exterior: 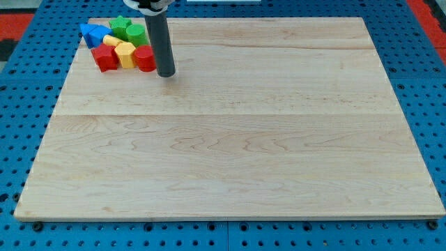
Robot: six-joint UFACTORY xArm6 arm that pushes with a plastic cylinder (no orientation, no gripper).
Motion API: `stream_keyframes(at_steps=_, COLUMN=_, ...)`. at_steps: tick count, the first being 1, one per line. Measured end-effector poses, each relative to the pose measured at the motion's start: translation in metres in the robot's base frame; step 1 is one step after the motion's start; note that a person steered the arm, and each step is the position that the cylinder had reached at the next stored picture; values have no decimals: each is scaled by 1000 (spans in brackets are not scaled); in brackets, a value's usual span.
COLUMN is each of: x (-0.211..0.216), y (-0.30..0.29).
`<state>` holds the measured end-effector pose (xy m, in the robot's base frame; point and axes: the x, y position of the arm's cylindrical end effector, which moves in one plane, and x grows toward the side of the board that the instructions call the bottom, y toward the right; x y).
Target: Separate the yellow heart and red circle from the other blocks
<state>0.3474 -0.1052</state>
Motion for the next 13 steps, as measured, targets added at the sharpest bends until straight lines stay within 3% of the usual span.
stream_keyframes(at_steps=1, x=0, y=0)
stream_keyframes(at_steps=2, x=1, y=43)
stream_keyframes(at_steps=3, x=78, y=33)
stream_keyframes(at_steps=4, x=92, y=-129)
stream_keyframes(at_steps=5, x=77, y=-195)
stream_keyframes(at_steps=8, x=3, y=-198)
stream_keyframes(at_steps=10, x=-1, y=-199)
stream_keyframes(at_steps=11, x=-73, y=-186)
stream_keyframes(at_steps=12, x=-116, y=-188)
stream_keyframes(at_steps=13, x=-130, y=-152)
